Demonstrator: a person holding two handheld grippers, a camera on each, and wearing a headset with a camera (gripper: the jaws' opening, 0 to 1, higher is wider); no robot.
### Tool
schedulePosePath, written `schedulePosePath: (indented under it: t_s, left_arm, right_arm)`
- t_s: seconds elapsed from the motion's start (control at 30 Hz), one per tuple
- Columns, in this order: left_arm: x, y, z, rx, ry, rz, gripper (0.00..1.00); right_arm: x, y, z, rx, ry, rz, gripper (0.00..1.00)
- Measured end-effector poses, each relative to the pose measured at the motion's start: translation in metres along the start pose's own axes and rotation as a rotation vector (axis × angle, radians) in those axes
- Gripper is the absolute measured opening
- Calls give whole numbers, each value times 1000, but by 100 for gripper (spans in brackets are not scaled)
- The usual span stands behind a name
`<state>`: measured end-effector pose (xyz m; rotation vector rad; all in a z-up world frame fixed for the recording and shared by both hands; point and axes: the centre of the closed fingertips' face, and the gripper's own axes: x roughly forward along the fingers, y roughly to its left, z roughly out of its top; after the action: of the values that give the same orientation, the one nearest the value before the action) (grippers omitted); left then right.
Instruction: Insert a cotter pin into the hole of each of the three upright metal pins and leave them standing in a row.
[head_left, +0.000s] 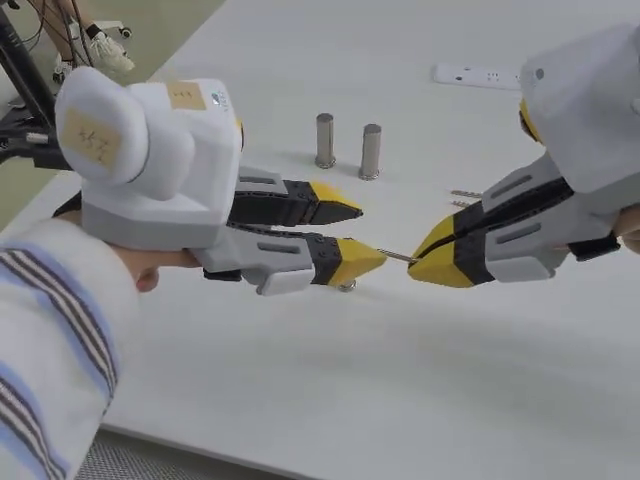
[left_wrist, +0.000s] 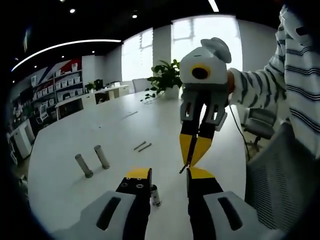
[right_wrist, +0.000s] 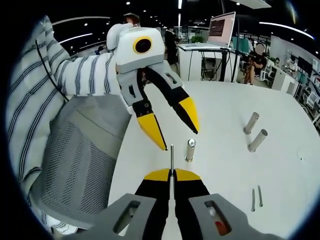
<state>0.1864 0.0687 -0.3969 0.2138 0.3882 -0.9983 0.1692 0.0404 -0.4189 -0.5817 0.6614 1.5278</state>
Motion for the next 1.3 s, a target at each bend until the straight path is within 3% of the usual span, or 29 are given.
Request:
schedulePosePath:
  t_s: [0.5, 0.77, 0.97, 1.3]
  left_arm:
    - [6, 14, -21, -19, 73, -8, 20]
    - [13, 20, -27, -17, 98, -17, 17]
    - [18, 17, -28, -42, 104, -35, 12]
    - [22, 17, -31, -54, 115, -56, 6]
  right_arm:
    - [10, -15, -9, 6, 45, -8, 0]
    - [15, -22, -14, 22, 58, -1, 0]
    - [21, -29, -13, 30, 51, 8, 0]
    - [27, -27, -14, 25, 60, 38, 0]
